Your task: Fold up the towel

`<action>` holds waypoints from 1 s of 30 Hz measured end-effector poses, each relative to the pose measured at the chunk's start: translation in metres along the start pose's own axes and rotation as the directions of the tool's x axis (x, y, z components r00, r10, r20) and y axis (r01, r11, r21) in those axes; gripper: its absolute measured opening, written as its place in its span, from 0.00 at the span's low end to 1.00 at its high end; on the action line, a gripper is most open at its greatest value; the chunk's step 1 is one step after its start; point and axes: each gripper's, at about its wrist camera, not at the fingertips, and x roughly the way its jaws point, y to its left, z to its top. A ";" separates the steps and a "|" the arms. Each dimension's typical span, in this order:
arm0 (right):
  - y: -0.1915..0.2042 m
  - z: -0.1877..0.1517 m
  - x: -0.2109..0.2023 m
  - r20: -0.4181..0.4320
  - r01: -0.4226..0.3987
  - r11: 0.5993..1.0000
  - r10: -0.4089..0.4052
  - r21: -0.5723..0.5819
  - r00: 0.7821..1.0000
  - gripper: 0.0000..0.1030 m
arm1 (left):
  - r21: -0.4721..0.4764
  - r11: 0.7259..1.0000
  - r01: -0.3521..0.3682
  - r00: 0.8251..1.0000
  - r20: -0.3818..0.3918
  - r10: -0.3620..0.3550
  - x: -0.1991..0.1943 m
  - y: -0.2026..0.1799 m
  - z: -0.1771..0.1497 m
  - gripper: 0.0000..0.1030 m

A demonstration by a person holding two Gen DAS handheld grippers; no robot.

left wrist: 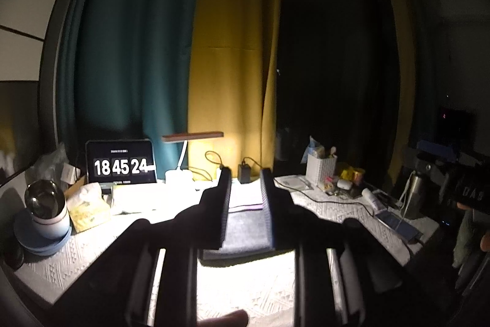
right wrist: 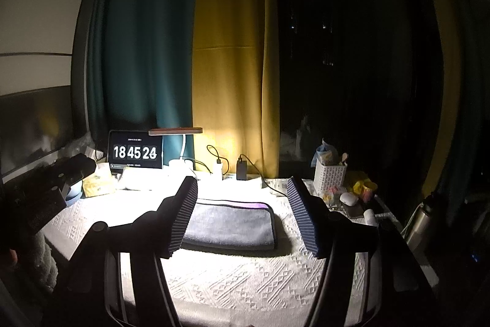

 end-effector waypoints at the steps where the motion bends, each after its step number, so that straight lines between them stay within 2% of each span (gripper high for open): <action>1: 0.000 0.000 0.000 0.000 0.000 1.000 0.000 0.000 1.000 0.63 | -0.003 1.000 0.000 1.000 0.003 0.000 0.000 0.000 0.001 0.20; 30: -0.001 -0.005 0.009 -0.015 0.001 1.000 -0.001 0.000 1.000 0.63 | -0.034 0.999 0.000 1.000 -0.019 0.000 0.008 0.006 -0.002 0.20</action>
